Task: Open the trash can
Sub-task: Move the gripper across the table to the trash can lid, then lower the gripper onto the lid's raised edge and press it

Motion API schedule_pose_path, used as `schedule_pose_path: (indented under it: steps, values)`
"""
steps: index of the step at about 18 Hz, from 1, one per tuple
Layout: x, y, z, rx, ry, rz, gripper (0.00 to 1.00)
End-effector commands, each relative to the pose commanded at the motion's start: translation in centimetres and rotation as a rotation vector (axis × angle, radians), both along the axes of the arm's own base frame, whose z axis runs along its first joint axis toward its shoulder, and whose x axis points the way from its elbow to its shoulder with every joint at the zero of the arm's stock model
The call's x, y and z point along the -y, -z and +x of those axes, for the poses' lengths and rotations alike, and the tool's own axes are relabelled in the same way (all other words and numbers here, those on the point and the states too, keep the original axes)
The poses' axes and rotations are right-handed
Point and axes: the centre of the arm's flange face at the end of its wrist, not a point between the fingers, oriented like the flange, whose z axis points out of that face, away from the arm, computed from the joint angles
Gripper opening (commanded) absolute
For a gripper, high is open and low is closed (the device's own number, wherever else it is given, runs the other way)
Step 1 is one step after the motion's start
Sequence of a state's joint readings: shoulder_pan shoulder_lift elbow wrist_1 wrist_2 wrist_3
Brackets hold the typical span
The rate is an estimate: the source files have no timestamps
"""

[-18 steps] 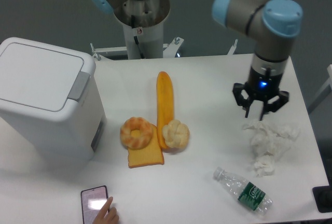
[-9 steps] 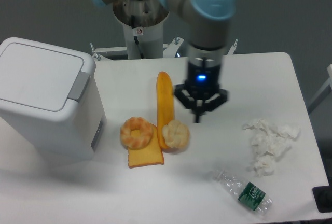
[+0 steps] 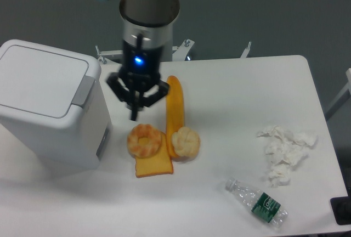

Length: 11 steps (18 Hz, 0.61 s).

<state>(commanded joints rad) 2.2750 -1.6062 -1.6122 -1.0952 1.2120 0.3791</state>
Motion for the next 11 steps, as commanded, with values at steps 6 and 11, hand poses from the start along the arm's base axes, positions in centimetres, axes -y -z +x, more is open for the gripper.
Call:
schedule_pose_path:
  steps: [6,11]
  values:
    - [1.4,-0.1,3.2,0.051,0.013,0.023,0.13]
    - [1.6,0.7,4.0,0.06,0.023,0.011,0.15]
